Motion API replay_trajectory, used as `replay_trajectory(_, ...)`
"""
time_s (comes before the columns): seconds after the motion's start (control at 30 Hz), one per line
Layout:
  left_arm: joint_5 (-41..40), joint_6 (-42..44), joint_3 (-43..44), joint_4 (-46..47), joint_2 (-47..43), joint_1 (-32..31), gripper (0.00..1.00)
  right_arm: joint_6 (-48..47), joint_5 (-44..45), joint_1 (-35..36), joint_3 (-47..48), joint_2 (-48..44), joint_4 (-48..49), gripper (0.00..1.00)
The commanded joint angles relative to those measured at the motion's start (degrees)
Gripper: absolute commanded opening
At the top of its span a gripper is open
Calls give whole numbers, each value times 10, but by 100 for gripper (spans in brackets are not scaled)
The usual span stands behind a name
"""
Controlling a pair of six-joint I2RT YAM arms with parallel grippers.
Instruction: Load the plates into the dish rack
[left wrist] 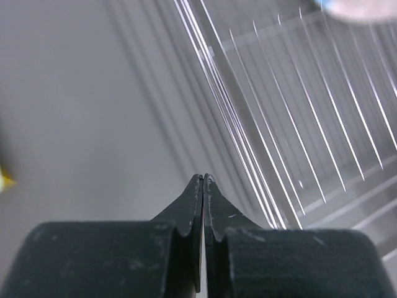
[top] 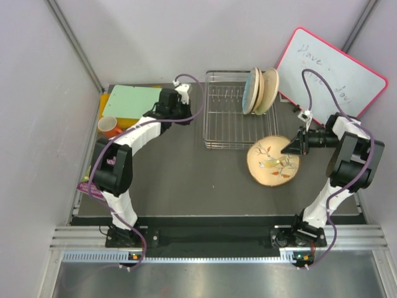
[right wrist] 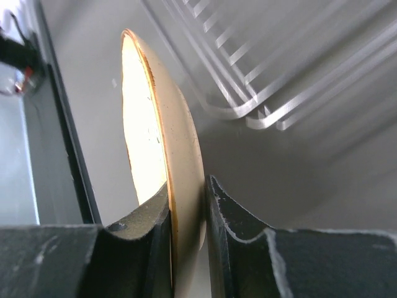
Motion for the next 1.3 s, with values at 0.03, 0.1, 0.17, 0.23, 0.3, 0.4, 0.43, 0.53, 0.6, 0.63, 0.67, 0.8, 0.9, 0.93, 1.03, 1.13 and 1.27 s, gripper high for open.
replay_trajectory(0.03, 3, -23, -36, 23, -50, -6, 0, 72, -181, 42, 57, 4, -96, 0)
replay_trajectory(0.1, -32, -12, -36, 23, -48, -1, 0, 95, -206, 63, 76, -3, -95, 0)
replay_trajectory(0.17, -43, -6, -33, 29, -39, 3, 0, 116, -239, 82, 105, -8, -94, 0)
replay_trajectory(0.23, -42, 3, -19, 28, -11, 8, 0, 155, -261, 92, 135, -6, -94, 0)
replay_trajectory(0.3, -22, 3, 4, 26, 21, 8, 0, 204, -277, 105, 178, -9, -82, 0)
replay_trajectory(0.4, -13, -8, 28, 27, 51, 4, 0, 281, -276, 120, 193, -29, -12, 0)
replay_trajectory(0.43, -18, -14, 30, 27, 54, 1, 0, 283, -278, 125, 213, -26, -18, 0)
replay_trajectory(0.53, -21, -18, 25, 28, 56, -20, 0, 289, -278, 135, 266, -8, -19, 0)
replay_trajectory(0.6, -28, -21, 18, 24, 51, -30, 0, 312, -277, 141, 301, 10, -10, 0)
replay_trajectory(0.63, -37, -21, 16, 23, 48, -43, 0, 327, -275, 148, 332, 14, 19, 0)
replay_trajectory(0.67, -42, -18, 12, 23, 42, -50, 0, 368, -274, 150, 346, 18, 39, 0)
replay_trajectory(0.8, -55, -3, 10, 17, 31, -87, 0, 523, -212, 161, 475, 66, 169, 0)
replay_trajectory(0.9, -70, 0, 5, 19, 25, -115, 0, 861, -90, 153, 418, 42, 583, 0)
replay_trajectory(0.93, -70, 0, 4, 18, 22, -125, 0, 994, -63, 147, 349, 23, 791, 0)
replay_trajectory(1.03, -68, -13, -4, 18, 9, -133, 0, 1256, -6, 136, 384, 60, 945, 0)
replay_trajectory(1.13, -102, -11, -17, -8, -17, -130, 0, 1194, 62, 148, 423, 69, 883, 0)
replay_trajectory(1.27, -153, -8, -59, -19, -71, -80, 0, 1019, 168, 198, 486, 61, 709, 0)
